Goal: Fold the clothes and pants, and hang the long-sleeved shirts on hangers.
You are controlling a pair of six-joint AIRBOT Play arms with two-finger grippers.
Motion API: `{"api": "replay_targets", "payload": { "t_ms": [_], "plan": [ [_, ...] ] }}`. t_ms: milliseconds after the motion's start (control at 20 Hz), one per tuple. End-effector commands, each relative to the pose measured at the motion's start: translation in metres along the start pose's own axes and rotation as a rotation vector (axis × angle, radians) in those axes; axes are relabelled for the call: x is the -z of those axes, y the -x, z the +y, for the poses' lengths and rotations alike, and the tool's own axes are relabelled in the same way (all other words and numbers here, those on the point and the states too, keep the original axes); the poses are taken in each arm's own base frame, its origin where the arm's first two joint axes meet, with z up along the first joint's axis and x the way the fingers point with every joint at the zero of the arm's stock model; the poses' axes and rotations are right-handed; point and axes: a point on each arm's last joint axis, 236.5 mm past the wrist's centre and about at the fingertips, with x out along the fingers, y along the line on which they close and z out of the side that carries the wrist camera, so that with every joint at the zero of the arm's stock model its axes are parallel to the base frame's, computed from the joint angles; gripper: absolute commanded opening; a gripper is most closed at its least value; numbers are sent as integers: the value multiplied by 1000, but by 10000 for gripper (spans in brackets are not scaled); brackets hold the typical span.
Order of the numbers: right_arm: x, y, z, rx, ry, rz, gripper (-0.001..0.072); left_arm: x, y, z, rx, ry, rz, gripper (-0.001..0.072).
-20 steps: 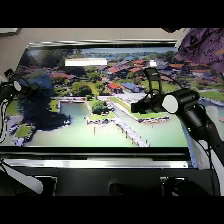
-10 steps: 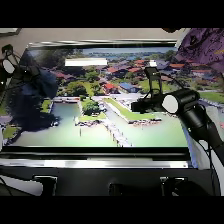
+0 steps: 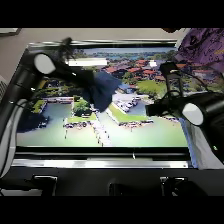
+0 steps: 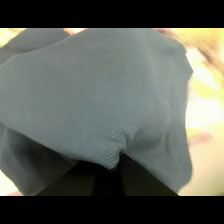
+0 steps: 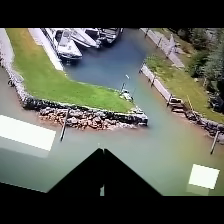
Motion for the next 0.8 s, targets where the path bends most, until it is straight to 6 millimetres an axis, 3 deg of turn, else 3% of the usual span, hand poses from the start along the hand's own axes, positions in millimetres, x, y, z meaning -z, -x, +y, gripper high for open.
{"api": "replay_targets", "payload": {
  "t_ms": [0, 100, 150, 200, 250, 300, 350, 450, 500, 650, 750],
  "plan": [
    [23, 28, -19, 58, 2, 45, 35, 78, -58, -68, 55, -67, 196, 16],
    [35, 34, -21, 67, -29, 81, 70, 112, -94, -76, 37, -86, 287, 22],
    [38, 34, -22, 71, -61, 96, 158, 125, -106, -75, 22, -72, 326, 116],
    [40, 34, -22, 72, -88, 100, 229, 131, -111, -72, 9, -54, 349, 341],
    [38, 34, -21, 72, -117, 94, 241, 132, -110, -70, 1, -43, 357, 560],
    [35, 33, -21, 70, -152, 80, 250, 128, -104, -65, -4, -38, 358, 619],
    [29, 33, -19, 63, -188, 54, 252, 120, -94, -56, -22, -33, 347, 619],
    [15, 33, -18, 51, -203, -7, 390, 95, -66, -21, -110, -36, 294, 618],
    [10, 33, -28, 69, -223, -25, 391, 82, -50, 1, -166, -34, 263, 616],
    [12, 25, -86, 67, -508, -19, 389, 49, -2, 58, -297, 8, 179, 611],
    [14, -3, -94, -158, -726, 20, 403, 34, 15, 82, -327, 53, 138, 610]
  ]
}}
